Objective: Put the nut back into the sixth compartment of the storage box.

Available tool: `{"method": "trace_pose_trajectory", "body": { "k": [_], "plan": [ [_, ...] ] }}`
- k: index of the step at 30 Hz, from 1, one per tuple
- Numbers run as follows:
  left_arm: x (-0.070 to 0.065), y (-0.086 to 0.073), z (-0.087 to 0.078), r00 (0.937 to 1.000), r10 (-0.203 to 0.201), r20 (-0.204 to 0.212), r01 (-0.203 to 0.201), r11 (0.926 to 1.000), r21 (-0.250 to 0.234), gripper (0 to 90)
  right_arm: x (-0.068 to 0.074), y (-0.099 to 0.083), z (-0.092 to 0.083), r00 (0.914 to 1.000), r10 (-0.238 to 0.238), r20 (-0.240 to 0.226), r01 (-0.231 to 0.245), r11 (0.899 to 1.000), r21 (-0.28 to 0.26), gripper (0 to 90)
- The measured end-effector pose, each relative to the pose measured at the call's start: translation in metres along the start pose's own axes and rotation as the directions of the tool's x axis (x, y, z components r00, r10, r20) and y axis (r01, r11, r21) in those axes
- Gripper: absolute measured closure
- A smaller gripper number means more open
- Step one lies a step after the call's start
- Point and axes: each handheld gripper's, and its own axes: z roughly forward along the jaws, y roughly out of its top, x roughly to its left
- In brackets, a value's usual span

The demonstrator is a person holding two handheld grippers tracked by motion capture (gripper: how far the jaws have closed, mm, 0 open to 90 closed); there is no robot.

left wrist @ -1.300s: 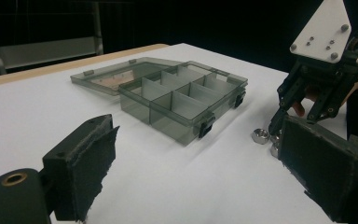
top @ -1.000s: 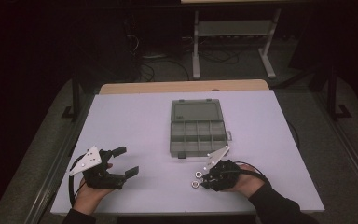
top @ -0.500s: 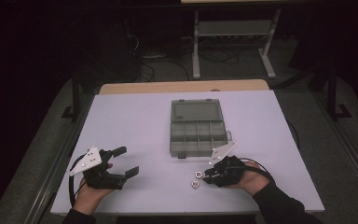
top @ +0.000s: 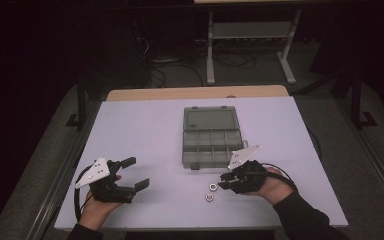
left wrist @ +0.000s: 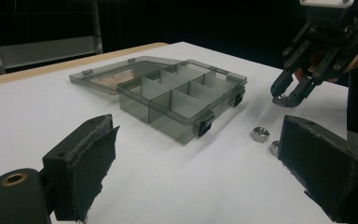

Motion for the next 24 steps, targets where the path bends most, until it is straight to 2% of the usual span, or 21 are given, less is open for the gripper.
{"method": "trace_pose_trajectory", "body": {
  "k": [5,8,12,19,24],
  "plan": [
    [0.0,0.0,0.0,1.0,0.001,0.0,-0.001,1.0,0.001,10.4,-0.006,0.003,-0.004,0.9999,0.003,0.01,-0.002,1.0,-0.026,69.7],
    [0.0,0.0,0.0,1.0,0.003,0.0,-0.003,1.0,0.003,10.4,-0.008,0.006,-0.007,0.9996,0.027,0.011,-0.026,0.999,-0.036,69.7],
    [0.0,0.0,0.0,1.0,0.004,0.0,-0.004,1.0,0.003,10.4,-0.012,0.01,-0.01,0.9993,0.033,0.014,-0.032,0.998,-0.052,69.7],
    [0.0,0.0,0.0,1.0,-0.005,-0.001,0.005,1.0,-0.006,10.4,-0.021,0.017,-0.011,0.9985,0.047,0.029,-0.045,0.997,-0.069,69.7],
    [0.0,0.0,0.0,1.0,0.003,0.0,-0.003,1.0,0.002,10.4,-0.026,0.024,-0.008,0.9979,0.055,0.034,-0.052,0.996,-0.074,69.8]
  ]
}}
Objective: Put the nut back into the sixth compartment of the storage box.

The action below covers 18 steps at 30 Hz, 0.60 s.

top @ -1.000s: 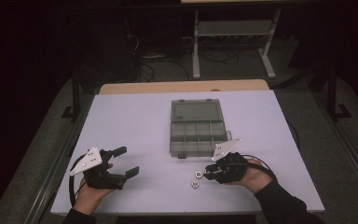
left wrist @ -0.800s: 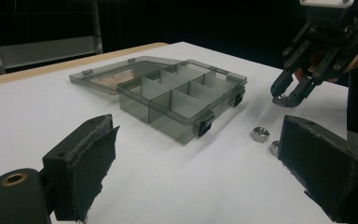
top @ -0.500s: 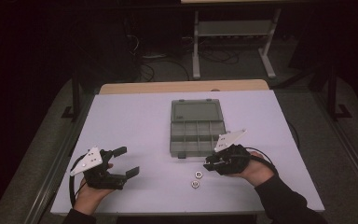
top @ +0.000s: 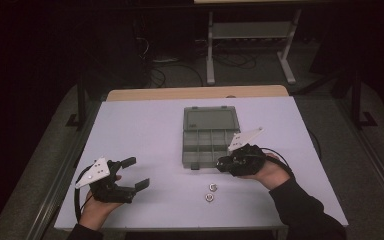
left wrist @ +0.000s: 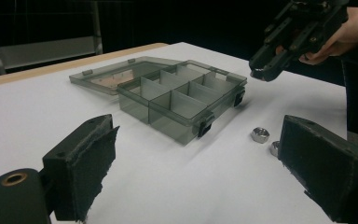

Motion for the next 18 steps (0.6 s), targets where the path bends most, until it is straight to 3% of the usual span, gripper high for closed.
{"method": "trace_pose_trajectory", "body": {
  "k": [7,18],
  "plan": [
    [0.0,0.0,0.0,0.9999,-0.011,-0.002,0.011,0.9999,-0.008,10.4,-0.009,0.008,0.008,1.0,-0.001,0.007,0.001,1.0,-0.009,69.8],
    [0.0,0.0,0.0,1.0,-0.01,-0.001,0.009,0.9999,-0.008,10.4,-0.019,0.02,0.021,0.9991,0.04,0.012,-0.04,0.999,-0.015,69.7]
  ]
}}
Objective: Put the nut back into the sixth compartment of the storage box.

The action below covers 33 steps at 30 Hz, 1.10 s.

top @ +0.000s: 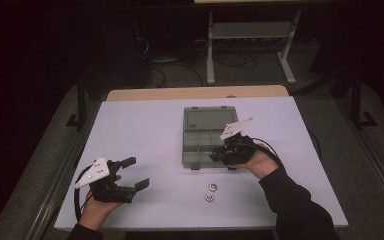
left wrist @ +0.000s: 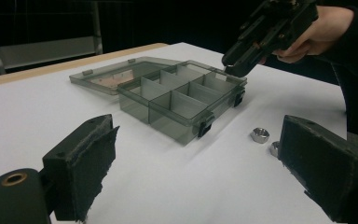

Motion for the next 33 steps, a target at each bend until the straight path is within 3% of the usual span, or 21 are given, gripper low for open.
{"method": "trace_pose_trajectory", "body": {
  "k": [8,10,19,30,33],
  "plan": [
    [0.0,0.0,0.0,1.0,0.004,0.002,-0.004,1.0,0.003,10.4,-0.006,0.004,0.011,0.9999,0.013,0.009,-0.013,1.0,0.011,69.7],
    [0.0,0.0,0.0,1.0,-0.003,0.0,0.003,1.0,0.001,10.4,-0.008,0.005,0.015,0.9998,-0.009,0.015,0.009,1.0,0.016,69.7],
    [0.0,0.0,0.0,1.0,0.0,0.001,0.0,1.0,0.0,10.4,-0.013,0.008,0.033,0.9997,-0.008,0.023,0.007,0.999,0.045,69.7],
    [0.0,0.0,0.0,1.0,0.005,0.004,-0.005,1.0,0.004,10.4,-0.018,0.009,0.044,0.9997,0.004,0.023,-0.006,0.998,0.056,69.4],
    [0.0,0.0,0.0,1.0,0.004,0.004,-0.004,1.0,0.002,10.4,-0.017,0.01,0.043,0.9993,0.034,0.016,-0.034,0.999,0.039,63.8]
  ]
}}
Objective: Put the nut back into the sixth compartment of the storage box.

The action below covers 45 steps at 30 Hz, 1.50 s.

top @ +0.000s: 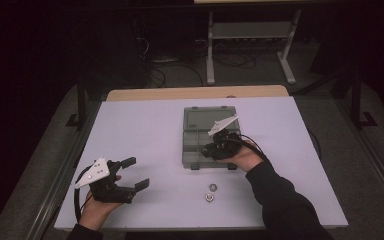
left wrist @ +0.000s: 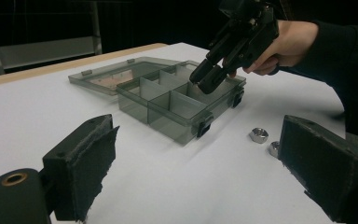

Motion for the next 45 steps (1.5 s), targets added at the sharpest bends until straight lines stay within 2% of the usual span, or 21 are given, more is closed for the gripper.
{"method": "trace_pose_trajectory", "body": {
  "k": [6,9,12,13,16,22,30,44,45],
  "plan": [
    [0.0,0.0,0.0,1.0,0.004,0.001,-0.004,1.0,0.002,10.4,0.001,0.001,-0.004,0.9999,0.011,0.004,-0.011,1.0,-0.029,44.5],
    [0.0,0.0,0.0,1.0,0.001,0.001,-0.001,1.0,0.001,10.4,0.001,0.002,-0.004,0.9999,0.016,0.003,-0.016,0.999,-0.039,28.0],
    [0.0,0.0,0.0,1.0,-0.001,0.001,0.001,1.0,0.001,10.4,0.001,0.002,-0.006,0.9997,0.018,0.017,-0.017,0.998,-0.057,17.0],
    [0.0,0.0,0.0,1.0,-0.001,0.001,0.001,1.0,0.001,10.4,0.002,0.003,-0.007,0.9993,0.031,0.021,-0.03,0.997,-0.065,12.5],
    [0.0,0.0,0.0,1.0,0.005,0.002,-0.005,1.0,0.003,10.4,0.003,0.004,-0.01,0.999,0.032,0.031,-0.029,0.996,-0.085,6.4],
    [0.0,0.0,0.0,1.0,0.001,0.001,-0.001,1.0,0.001,10.4,0.005,0.002,-0.015,0.9991,0.024,0.035,-0.021,0.996,-0.082,4.4],
    [0.0,0.0,0.0,1.0,0.001,-0.001,-0.001,1.0,0.0,10.4,0.016,-0.003,-0.023,0.9996,0.009,0.025,-0.007,0.997,-0.078,4.2],
    [-0.001,0.0,0.0,1.0,0.003,0.002,-0.003,1.0,0.002,10.4,0.035,-0.026,-0.039,0.9999,-0.011,0.002,0.011,0.996,-0.085,5.4],
    [-0.001,0.0,0.0,1.0,0.003,0.002,-0.003,1.0,0.002,10.4,0.036,-0.027,-0.04,1.0,0.001,-0.001,-0.001,0.997,-0.083,5.4]
  ]
}}
